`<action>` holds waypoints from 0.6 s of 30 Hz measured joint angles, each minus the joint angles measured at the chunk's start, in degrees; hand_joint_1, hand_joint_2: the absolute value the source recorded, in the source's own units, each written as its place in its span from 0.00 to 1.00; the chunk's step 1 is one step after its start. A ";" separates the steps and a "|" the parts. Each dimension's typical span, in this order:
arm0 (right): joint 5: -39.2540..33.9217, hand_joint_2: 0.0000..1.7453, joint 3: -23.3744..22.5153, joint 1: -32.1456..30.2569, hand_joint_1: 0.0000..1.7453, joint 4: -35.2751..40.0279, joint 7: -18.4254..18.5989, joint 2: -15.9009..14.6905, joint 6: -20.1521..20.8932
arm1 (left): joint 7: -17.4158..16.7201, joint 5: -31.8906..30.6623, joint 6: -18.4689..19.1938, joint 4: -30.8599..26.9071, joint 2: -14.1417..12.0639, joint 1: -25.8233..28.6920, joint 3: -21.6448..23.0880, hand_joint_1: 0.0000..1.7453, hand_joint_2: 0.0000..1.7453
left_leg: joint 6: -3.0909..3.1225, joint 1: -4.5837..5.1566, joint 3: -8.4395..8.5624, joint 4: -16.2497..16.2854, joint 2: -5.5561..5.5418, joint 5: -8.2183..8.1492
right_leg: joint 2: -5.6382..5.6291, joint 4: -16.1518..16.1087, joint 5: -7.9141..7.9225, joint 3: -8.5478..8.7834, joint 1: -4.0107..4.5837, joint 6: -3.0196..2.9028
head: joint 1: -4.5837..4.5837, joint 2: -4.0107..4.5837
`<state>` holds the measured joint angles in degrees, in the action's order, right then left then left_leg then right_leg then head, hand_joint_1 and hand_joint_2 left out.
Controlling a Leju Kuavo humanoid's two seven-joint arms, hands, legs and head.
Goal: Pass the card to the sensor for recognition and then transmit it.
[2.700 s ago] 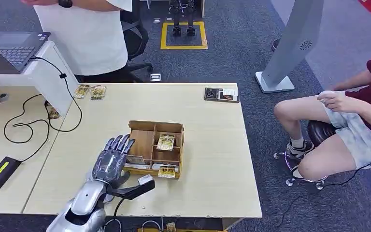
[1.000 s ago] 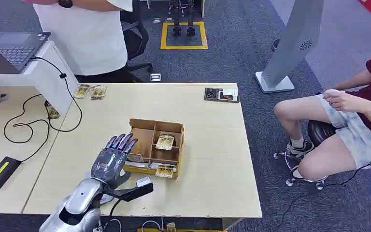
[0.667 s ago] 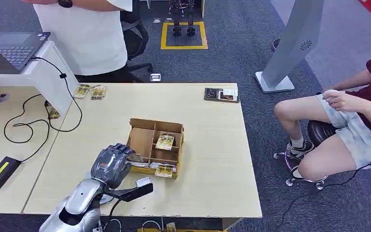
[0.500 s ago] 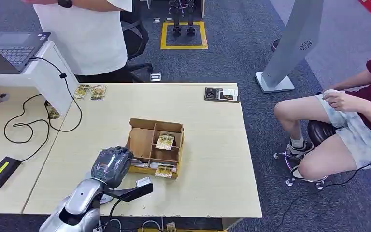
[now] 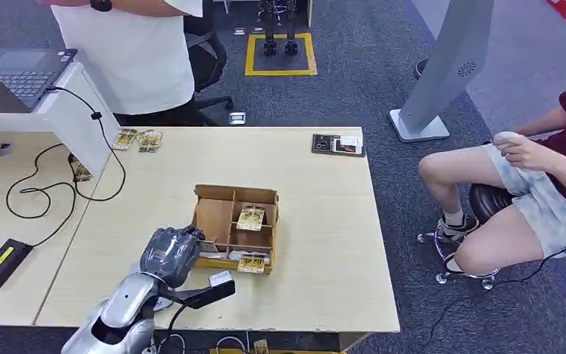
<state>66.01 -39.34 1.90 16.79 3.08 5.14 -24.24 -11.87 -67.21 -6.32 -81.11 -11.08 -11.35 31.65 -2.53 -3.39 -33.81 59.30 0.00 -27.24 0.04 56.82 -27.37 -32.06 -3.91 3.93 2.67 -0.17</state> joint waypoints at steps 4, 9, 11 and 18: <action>0.46 1.00 -0.50 -0.01 0.00 0.07 -0.06 0.02 0.00 | 0.04 -0.13 -3.33 -0.02 0.18 0.58 0.00 1.00 1.00 | 0.00 0.00 0.00 0.00 -0.01 0.00 | 0.01 0.00 0.00 -0.01 0.00 0.00 | 0.00 0.00; 0.59 1.00 -0.96 -0.05 0.00 0.07 -0.33 0.07 -0.24 | 1.97 -0.66 -14.35 -2.31 1.66 2.39 -0.52 1.00 1.00 | 0.00 0.00 -0.02 0.00 0.00 -0.01 | 0.01 -0.01 -0.01 -0.02 0.00 0.00 | 0.02 0.00; 0.61 1.00 -1.09 -0.05 0.00 0.07 -0.42 0.15 -0.39 | 2.52 -0.37 -16.70 -3.24 2.43 2.74 -0.79 1.00 1.00 | 0.00 0.00 -0.03 0.00 -0.01 -0.01 | 0.01 -0.01 -0.01 -0.02 0.00 0.00 | 0.00 0.00; 1.59 1.00 -1.73 0.00 0.00 0.04 -0.81 0.48 -0.70 | 5.59 1.97 -23.60 -5.57 4.63 3.26 -3.65 1.00 1.00 | -0.01 0.00 -0.03 0.00 0.00 0.01 | 0.01 0.00 0.00 -0.02 0.00 0.00 | 0.00 0.00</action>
<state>67.60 -41.07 1.89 16.83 2.27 5.62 -24.94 -6.27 -65.24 -29.92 -86.68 -6.45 -8.09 28.00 -2.53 -3.40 -33.83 59.30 0.00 -27.23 0.05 56.82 -27.37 -32.09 -3.91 3.93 2.67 -0.17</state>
